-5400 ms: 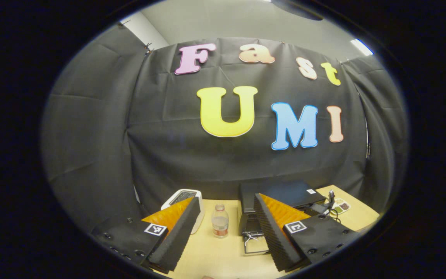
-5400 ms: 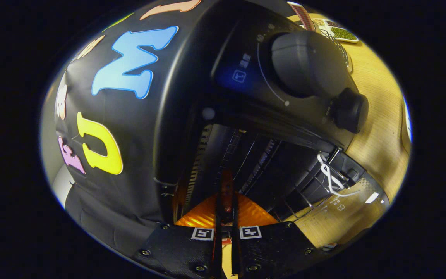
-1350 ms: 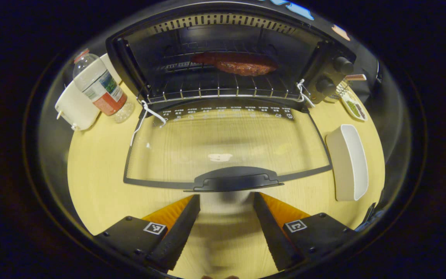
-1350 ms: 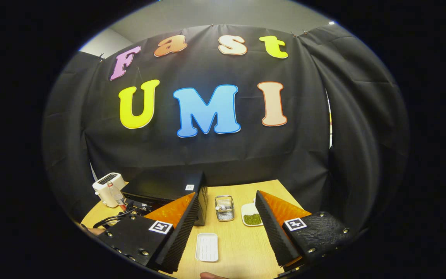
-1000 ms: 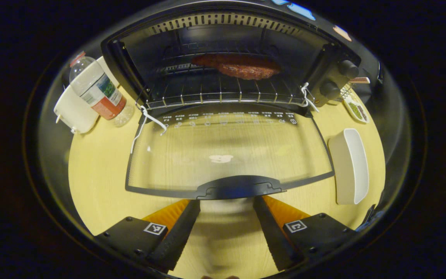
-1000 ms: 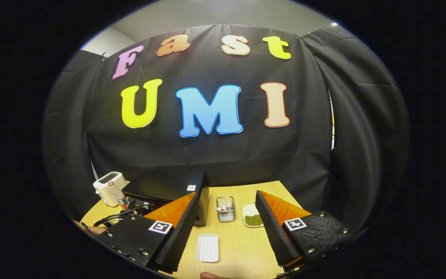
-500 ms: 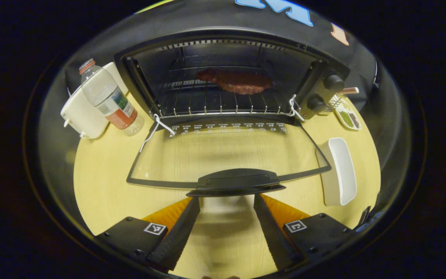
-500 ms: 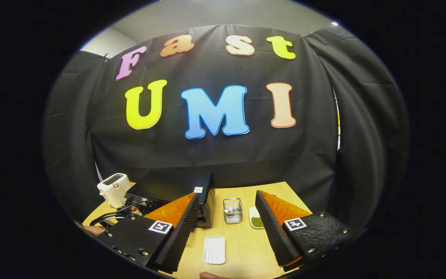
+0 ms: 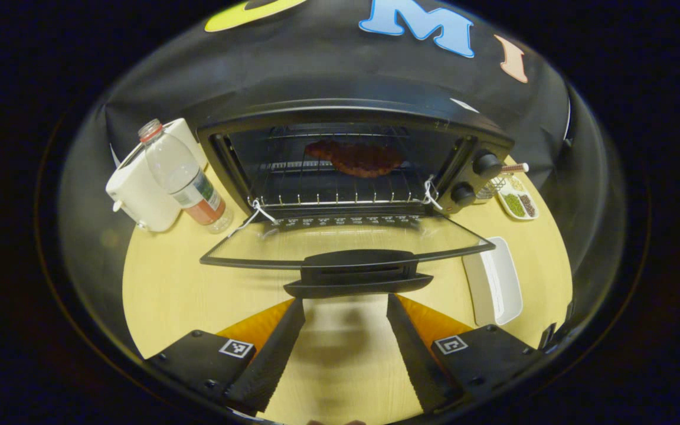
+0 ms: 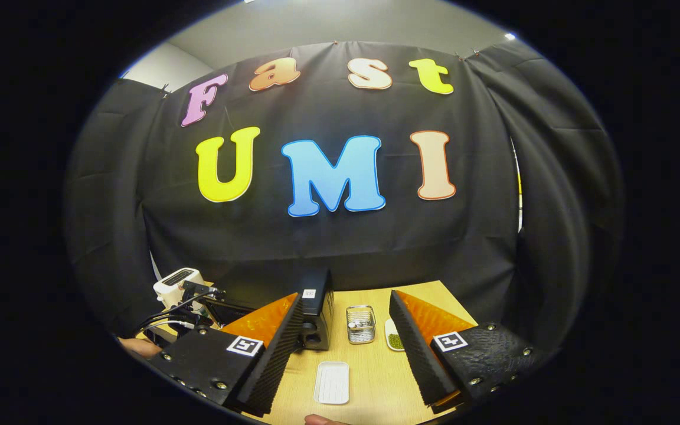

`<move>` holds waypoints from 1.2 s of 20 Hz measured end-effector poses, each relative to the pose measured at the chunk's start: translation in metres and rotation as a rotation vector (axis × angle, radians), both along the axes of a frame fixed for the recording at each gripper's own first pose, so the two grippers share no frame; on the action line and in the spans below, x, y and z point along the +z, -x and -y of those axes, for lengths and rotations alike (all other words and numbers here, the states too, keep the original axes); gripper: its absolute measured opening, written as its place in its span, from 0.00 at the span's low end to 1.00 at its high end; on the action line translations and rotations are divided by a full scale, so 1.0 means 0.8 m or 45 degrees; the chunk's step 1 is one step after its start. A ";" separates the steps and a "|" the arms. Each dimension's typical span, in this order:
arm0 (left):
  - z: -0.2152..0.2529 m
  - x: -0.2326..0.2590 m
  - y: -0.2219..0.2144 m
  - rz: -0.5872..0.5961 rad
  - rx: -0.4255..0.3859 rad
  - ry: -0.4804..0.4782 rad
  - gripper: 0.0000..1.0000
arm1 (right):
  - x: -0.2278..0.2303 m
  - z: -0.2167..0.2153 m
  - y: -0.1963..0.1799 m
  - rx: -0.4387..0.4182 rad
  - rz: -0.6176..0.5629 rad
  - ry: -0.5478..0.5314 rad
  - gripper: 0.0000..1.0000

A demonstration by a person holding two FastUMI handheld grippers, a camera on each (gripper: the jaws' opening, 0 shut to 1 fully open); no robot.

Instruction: Open the electric oven with the left hand, put the food in, and close the electric oven.

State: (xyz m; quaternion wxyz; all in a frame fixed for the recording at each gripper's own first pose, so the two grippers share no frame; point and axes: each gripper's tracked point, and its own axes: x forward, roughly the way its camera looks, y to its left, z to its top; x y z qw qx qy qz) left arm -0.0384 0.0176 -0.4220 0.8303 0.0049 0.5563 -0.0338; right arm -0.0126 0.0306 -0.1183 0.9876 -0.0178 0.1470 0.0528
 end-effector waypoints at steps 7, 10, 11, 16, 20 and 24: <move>0.002 0.015 -0.009 0.071 -0.012 -0.024 0.95 | 0.008 0.005 0.003 -0.002 0.023 0.006 0.89; 0.006 0.022 -0.016 0.097 -0.006 -0.020 0.96 | 0.009 0.005 0.003 0.001 0.024 0.004 0.89; 0.006 0.023 -0.018 0.105 -0.007 -0.027 1.00 | 0.009 0.006 0.003 0.003 0.026 0.004 0.89; 0.006 0.032 -0.028 0.148 0.002 -0.037 1.00 | 0.010 0.014 0.002 -0.006 0.028 0.011 0.90; 0.007 0.054 -0.050 0.261 0.023 -0.043 1.00 | 0.011 0.019 -0.002 -0.013 0.033 0.007 0.89; 0.018 0.125 -0.076 0.489 0.074 0.011 1.00 | 0.027 0.023 -0.011 -0.006 0.065 -0.001 0.89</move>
